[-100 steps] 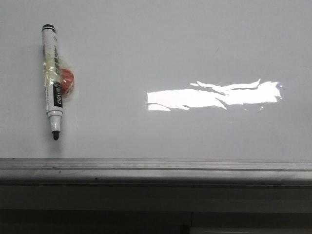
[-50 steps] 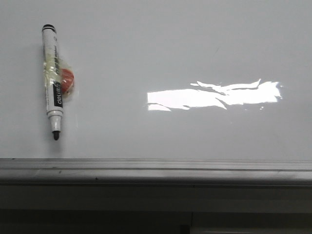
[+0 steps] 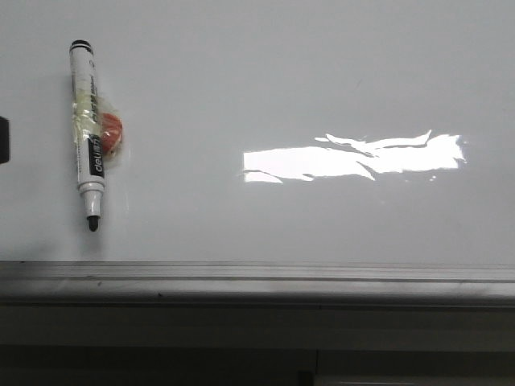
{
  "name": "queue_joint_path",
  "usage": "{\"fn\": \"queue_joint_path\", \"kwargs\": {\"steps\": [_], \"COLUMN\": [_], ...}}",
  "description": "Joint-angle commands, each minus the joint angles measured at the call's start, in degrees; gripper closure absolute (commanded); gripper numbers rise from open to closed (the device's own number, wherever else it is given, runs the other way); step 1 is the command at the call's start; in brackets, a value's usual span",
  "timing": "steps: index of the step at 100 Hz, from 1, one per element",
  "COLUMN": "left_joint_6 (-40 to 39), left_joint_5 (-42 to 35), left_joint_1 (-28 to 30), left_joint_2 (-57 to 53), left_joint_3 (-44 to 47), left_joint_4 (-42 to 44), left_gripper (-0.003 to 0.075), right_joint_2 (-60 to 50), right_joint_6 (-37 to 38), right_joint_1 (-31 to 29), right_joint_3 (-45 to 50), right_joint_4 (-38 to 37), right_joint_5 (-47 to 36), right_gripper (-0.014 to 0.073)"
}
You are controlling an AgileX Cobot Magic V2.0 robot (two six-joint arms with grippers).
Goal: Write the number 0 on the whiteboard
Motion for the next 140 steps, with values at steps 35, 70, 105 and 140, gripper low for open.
{"fn": "queue_joint_path", "kwargs": {"steps": [35,70,105,140], "left_joint_6": [-1.5,-5.7,-12.1,-11.6], "left_joint_5": [-34.5,-35.1,-29.4,-27.6], "left_joint_1": [-19.4,-20.0,-20.0,-19.9], "left_joint_2": [19.3,25.4,25.4,25.5], "left_joint_3": [-2.6,-6.1,-6.1,-6.0], "left_joint_4": [-4.5,-8.7,-9.6,-10.4], "left_gripper": [0.0248,0.028,0.0353,0.0743], "right_joint_2": [1.2,1.2,1.2,1.2], "right_joint_6": [-0.6,-0.6,-0.6,-0.6], "right_joint_1": [0.0,0.0,0.0,0.0], "right_joint_3": [-1.3,-1.3,-1.3,-1.3], "right_joint_4": [-0.3,-0.3,-0.3,-1.1], "right_joint_5": [-4.4,-4.4,-4.4,-3.7], "right_gripper": [0.0664,0.0664,0.0664,0.0664]}}
